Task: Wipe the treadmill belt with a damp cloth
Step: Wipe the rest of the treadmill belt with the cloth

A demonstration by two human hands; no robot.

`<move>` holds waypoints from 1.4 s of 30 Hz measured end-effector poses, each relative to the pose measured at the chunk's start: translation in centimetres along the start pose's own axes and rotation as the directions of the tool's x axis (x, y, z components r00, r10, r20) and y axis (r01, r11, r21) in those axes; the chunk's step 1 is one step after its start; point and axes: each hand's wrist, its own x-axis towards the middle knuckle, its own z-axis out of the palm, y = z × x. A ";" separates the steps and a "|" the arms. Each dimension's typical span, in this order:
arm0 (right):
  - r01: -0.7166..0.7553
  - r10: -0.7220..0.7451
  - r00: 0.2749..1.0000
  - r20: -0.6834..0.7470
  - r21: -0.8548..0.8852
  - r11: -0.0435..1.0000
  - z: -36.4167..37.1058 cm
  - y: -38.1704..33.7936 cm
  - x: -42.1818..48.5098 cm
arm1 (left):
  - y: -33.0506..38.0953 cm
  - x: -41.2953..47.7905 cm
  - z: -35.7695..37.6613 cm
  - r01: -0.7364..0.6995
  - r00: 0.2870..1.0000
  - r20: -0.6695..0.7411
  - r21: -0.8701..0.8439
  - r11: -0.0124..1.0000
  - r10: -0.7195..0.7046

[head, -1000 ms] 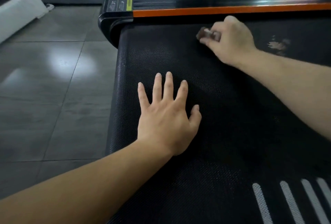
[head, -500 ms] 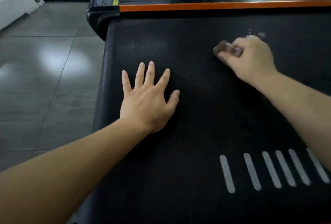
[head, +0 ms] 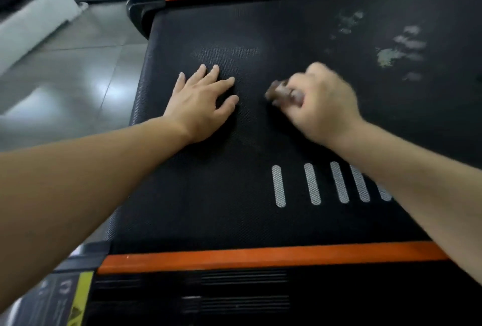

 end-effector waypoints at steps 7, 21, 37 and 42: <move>-0.282 0.279 0.958 -0.070 -0.030 0.959 -2.8 6.2 1.7 | 6.2 -0.8 2.0 0.137 0.986 0.113 -0.088 0.987 -0.127; -0.247 0.247 0.969 -0.012 -0.051 0.968 -2.4 4.2 -0.8 | 7.2 0.8 1.2 0.181 0.983 0.083 -0.303 0.936 -0.163; 0.235 -0.238 0.969 0.060 0.054 0.970 -3.1 11.2 2.0 | 13.2 3.5 4.0 0.336 0.938 -0.032 -0.159 0.928 -0.345; 0.007 -0.007 1.000 -0.018 0.011 1.000 -1.7 13.3 7.2 | 14.2 3.4 5.1 0.263 0.954 -0.135 -0.045 0.964 -0.267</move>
